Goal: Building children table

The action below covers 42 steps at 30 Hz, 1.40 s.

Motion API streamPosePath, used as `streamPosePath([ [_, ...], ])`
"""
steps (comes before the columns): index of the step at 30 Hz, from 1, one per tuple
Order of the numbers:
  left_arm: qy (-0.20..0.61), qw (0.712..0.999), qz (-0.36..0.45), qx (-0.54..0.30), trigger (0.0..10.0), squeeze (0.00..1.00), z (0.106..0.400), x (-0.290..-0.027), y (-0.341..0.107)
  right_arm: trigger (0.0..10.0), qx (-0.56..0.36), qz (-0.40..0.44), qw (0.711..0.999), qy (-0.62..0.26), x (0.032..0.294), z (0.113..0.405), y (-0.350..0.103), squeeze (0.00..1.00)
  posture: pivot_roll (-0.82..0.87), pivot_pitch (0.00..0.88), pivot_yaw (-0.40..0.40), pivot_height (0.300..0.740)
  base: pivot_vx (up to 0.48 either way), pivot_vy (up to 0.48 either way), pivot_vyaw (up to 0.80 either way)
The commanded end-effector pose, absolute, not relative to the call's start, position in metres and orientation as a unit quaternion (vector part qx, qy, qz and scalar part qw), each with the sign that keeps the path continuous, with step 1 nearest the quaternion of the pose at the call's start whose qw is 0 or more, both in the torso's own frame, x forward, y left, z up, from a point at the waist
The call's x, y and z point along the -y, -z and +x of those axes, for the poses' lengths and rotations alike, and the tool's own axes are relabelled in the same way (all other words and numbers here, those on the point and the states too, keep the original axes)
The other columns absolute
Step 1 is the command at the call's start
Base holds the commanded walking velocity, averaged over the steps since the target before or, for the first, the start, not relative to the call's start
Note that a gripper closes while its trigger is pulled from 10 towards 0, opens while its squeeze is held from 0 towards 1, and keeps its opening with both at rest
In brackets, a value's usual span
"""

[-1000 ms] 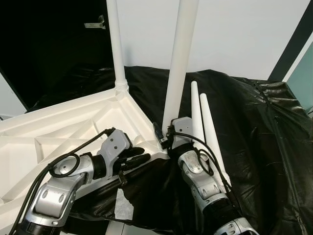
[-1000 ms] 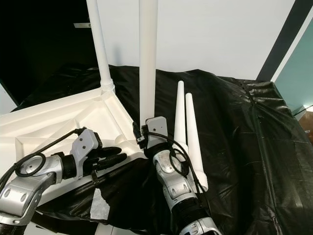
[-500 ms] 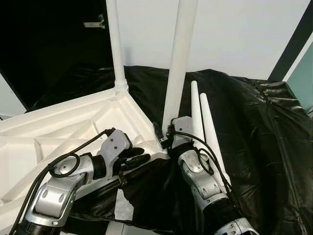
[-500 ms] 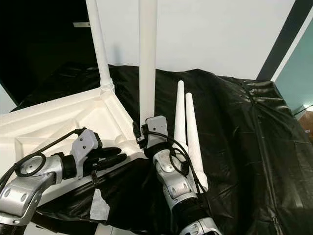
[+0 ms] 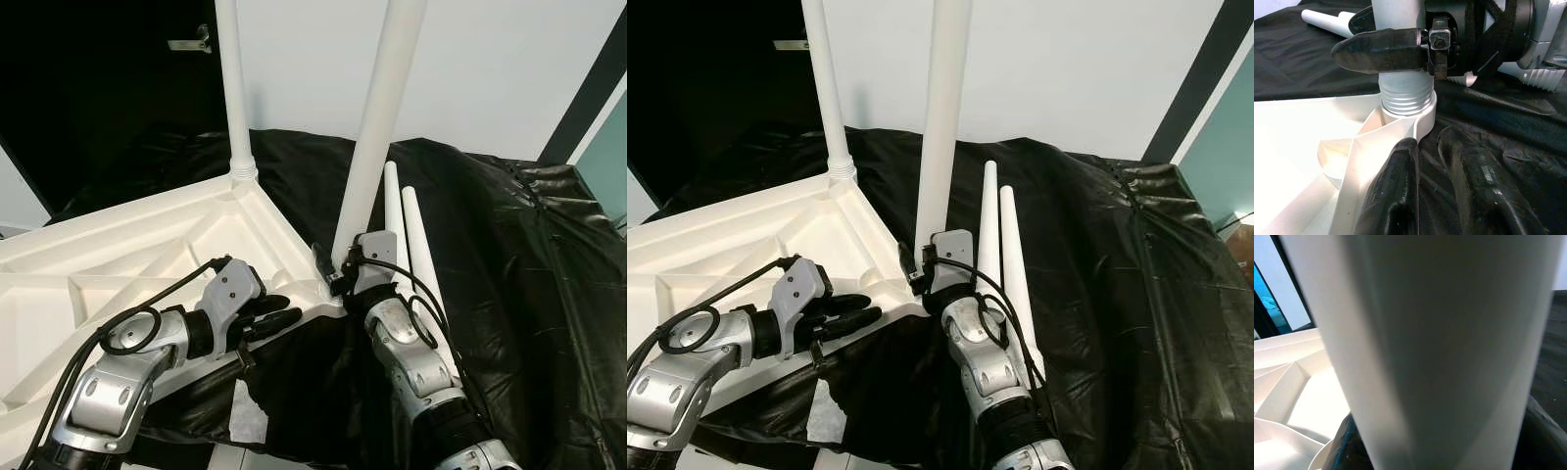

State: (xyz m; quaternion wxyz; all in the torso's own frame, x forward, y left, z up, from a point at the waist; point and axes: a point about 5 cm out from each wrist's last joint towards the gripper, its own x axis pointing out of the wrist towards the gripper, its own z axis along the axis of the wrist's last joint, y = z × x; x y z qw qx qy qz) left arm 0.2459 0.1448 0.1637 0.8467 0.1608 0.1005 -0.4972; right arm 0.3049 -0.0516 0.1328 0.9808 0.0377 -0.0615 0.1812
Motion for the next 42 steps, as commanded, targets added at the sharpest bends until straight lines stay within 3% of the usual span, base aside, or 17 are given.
streamPosePath([
  [1,0.479,0.856,0.163,-0.101,10.0,0.00,0.246,-0.144,-0.162,10.0,0.011,0.069,0.986,-0.148,0.063,0.302,-0.112,0.00,0.10,0.000,-0.057,0.740,0.000,0.000,0.00],
  [10,0.484,0.854,0.161,-0.102,10.0,0.00,0.244,-0.143,-0.162,10.0,0.036,0.017,0.982,-0.182,0.062,0.300,-0.117,0.00,0.10,0.000,-0.057,0.740,0.000,0.000,0.00],
  [11,0.484,0.854,0.161,-0.102,10.0,0.00,0.243,-0.143,-0.162,10.0,0.040,0.018,0.982,-0.186,0.063,0.300,-0.118,0.68,0.10,0.000,-0.057,0.740,0.000,0.000,0.00],
  [12,0.485,0.853,0.160,-0.102,10.0,0.00,0.243,-0.142,-0.162,10.0,0.052,0.019,0.979,-0.198,0.067,0.300,-0.122,1.00,0.10,0.000,-0.057,0.740,0.000,0.000,0.00],
  [24,0.490,0.852,0.154,-0.100,10.0,0.00,0.242,-0.136,-0.161,10.0,0.091,0.007,0.958,-0.272,0.085,0.302,-0.140,1.00,0.08,0.000,-0.055,0.740,0.000,0.000,0.00],
  [25,0.492,0.851,0.153,-0.099,10.0,0.00,0.242,-0.135,-0.160,10.0,0.091,-0.001,0.948,-0.304,0.092,0.303,-0.143,0.02,0.08,0.000,-0.054,0.740,0.000,0.000,0.00],
  [33,0.492,0.853,0.149,-0.095,10.0,0.00,0.242,-0.130,-0.158,10.0,0.056,-0.045,0.908,-0.414,0.114,0.310,-0.146,0.00,0.08,0.000,-0.058,0.740,0.000,0.000,0.00],
  [40,0.488,0.856,0.143,-0.095,10.0,0.00,0.243,-0.129,-0.157,10.0,0.036,-0.062,0.890,-0.451,0.117,0.317,-0.147,0.00,0.08,0.000,-0.059,0.740,0.000,0.000,0.00],
  [41,0.485,0.859,0.134,-0.098,10.0,1.00,0.244,-0.129,-0.157,10.0,0.030,-0.073,0.882,-0.465,0.117,0.320,-0.148,0.00,0.08,0.000,-0.060,0.740,0.000,0.000,0.00],
  [42,0.485,0.859,0.134,-0.098,10.0,1.00,0.244,-0.129,-0.157,10.0,0.030,-0.073,0.882,-0.465,0.117,0.320,-0.148,0.00,0.08,0.000,-0.060,0.740,0.000,0.000,0.00],
])
